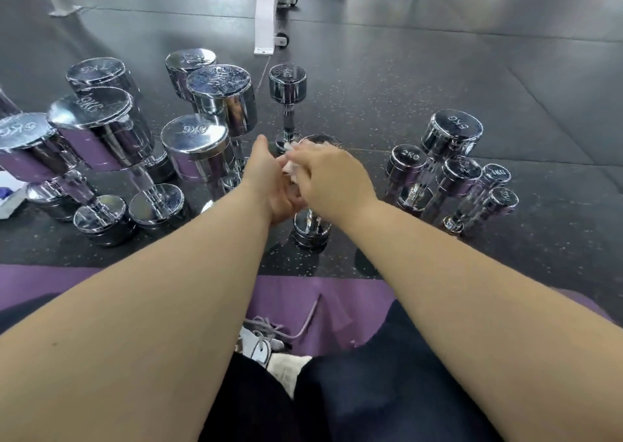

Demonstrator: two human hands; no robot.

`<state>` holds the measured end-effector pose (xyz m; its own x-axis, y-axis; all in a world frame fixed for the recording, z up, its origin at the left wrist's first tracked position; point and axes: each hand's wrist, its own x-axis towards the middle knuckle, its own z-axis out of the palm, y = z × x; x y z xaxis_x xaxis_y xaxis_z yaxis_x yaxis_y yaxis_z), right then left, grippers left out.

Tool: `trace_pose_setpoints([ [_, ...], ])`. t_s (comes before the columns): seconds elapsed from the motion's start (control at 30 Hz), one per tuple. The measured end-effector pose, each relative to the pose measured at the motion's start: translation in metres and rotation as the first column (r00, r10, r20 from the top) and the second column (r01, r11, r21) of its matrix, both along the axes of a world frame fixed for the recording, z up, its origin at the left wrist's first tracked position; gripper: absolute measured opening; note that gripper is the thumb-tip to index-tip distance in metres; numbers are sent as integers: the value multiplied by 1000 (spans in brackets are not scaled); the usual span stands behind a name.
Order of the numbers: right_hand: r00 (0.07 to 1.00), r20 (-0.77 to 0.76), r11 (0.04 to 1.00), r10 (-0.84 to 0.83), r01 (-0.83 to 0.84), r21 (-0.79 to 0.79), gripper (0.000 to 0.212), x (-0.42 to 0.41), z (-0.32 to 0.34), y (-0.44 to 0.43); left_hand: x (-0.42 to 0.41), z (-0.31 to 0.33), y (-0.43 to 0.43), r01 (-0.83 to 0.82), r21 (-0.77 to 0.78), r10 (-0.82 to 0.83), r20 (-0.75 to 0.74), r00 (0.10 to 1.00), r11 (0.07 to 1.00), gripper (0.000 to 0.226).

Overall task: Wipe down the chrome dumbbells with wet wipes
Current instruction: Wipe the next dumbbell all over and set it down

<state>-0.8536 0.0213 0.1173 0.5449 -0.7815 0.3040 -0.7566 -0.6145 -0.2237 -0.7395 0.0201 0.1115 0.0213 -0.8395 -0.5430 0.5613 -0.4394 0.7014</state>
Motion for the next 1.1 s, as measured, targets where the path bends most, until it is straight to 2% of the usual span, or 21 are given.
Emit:
trace_pose_setpoints([
  [0.07,967,219,990,-130,115,83,29,-3,3,-6,-2,3,-1,-18,15,18,59,998,1000,72],
  [0.17,888,321,941,-328,279,191,29,-11,4,-19,-4,2,1,-15,12,14,69,998,1000,69],
  [0.2,903,290,943,-318,269,196,31,-9,5,-20,-4,0,0,-14,3,14,77,997,1000,66],
  [0.3,990,84,987,-111,100,122,44,-4,4,-9,-1,-5,-3,5,-13,-4,59,998,1000,64],
  [0.37,992,12,988,-123,121,95,46,-12,10,-7,3,-6,-5,26,-14,-26,46,999,1000,65],
  [0.47,962,12,953,-274,270,135,36,-12,13,-17,3,-5,-8,30,10,-30,35,999,1000,64],
  [0.57,967,53,950,-250,235,206,39,5,9,-13,0,-3,-9,8,33,-10,39,999,999,60],
  [0.63,962,90,954,-258,239,182,33,0,5,-13,-2,-1,-10,4,44,-6,46,999,999,59],
  [0.73,882,169,892,-440,408,193,21,-17,15,-25,-6,2,-9,13,52,-17,78,997,999,60],
  [0.77,873,191,886,-450,409,217,23,-16,18,-26,-7,1,-9,16,55,-20,85,996,998,61],
  [0.83,913,216,926,-346,296,233,29,-3,20,-18,-7,-1,-9,9,55,-14,90,996,998,61],
  [0.87,942,194,949,-273,232,214,32,2,15,-12,-7,-2,-10,-1,54,-4,87,996,999,62],
  [0.93,983,53,976,-173,164,142,38,1,5,-4,-6,-5,-12,-2,59,-3,73,997,998,61],
  [1.0,968,-95,959,-233,245,144,46,-9,3,-10,-4,-6,-11,23,38,-25,61,998,999,59],
  [1.07,946,-117,926,-303,321,198,52,-7,9,-21,0,-8,-10,63,3,-63,73,995,998,60],
  [1.1,955,-96,925,-280,295,239,52,-1,11,-23,3,-8,-11,88,-13,-87,68,994,996,61],
])
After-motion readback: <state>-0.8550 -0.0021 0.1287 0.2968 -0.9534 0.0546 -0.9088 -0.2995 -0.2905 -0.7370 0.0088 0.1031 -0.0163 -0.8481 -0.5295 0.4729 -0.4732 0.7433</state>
